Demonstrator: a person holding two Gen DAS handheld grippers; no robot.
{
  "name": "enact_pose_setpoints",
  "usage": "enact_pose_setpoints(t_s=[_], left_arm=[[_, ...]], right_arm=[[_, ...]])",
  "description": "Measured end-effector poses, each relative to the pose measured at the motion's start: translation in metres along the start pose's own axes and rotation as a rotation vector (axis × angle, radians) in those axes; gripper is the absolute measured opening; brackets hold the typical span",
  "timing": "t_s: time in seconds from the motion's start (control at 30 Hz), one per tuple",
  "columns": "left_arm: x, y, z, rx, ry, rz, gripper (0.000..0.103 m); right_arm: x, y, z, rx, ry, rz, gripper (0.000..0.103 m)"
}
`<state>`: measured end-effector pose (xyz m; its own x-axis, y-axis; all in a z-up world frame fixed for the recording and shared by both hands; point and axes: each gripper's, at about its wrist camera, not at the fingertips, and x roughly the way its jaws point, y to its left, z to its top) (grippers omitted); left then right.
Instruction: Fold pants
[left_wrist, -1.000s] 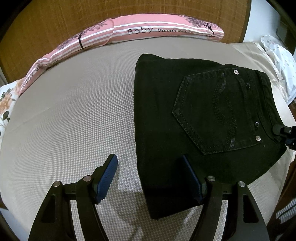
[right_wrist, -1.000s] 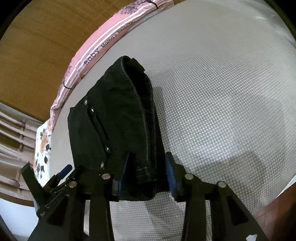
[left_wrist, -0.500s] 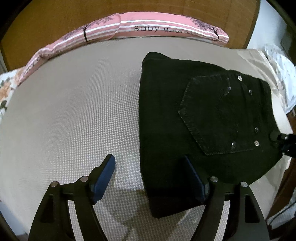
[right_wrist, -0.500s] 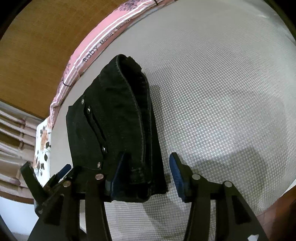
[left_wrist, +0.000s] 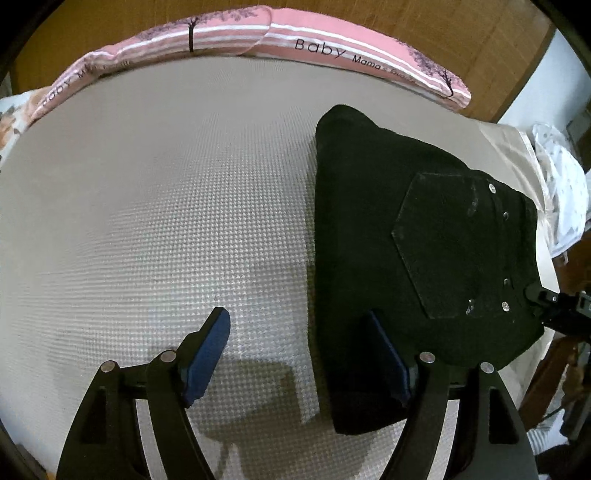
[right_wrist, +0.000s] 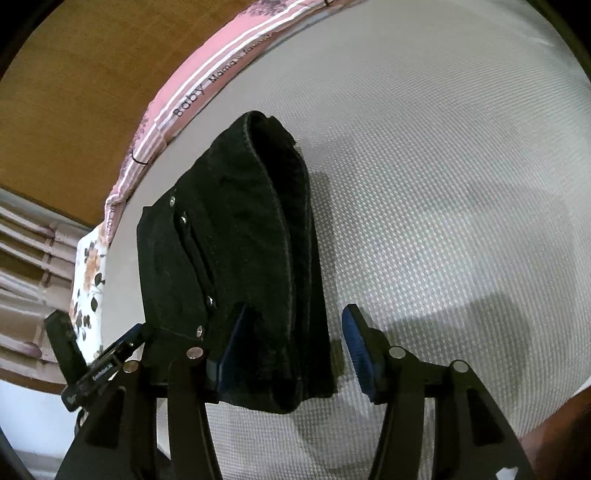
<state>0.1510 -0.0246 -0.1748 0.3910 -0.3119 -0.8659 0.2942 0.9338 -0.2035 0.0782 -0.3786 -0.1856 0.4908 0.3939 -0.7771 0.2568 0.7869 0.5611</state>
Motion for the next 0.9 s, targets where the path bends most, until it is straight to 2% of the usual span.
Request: enact_pose_setpoints(t_s=[0.3,0.63,0.73,0.9], left_arm=[[0.008,-0.007,0.010,0.021,0.029,-0.076,0.076],[0.019,-0.006,0.033,-0.032,0.090,-0.266,0.076],[0.024,-0.008,0.037,-0.050,0.118,-0.353,0.076],[0.028,-0.012,0.042,-0.053,0.129,-0.397,0.076]], right_arm=[[0.011,-0.006,0.015,-0.014,0.025,0.100,0.051],[0.018,-0.019,0.027,-0.033,0.064,0.226,0.051],[0.020,-0.021,0.030,-0.034,0.074,0.251,0.051],[0.025,-0.017,0.034,-0.061,0.090,0.275,0.051]])
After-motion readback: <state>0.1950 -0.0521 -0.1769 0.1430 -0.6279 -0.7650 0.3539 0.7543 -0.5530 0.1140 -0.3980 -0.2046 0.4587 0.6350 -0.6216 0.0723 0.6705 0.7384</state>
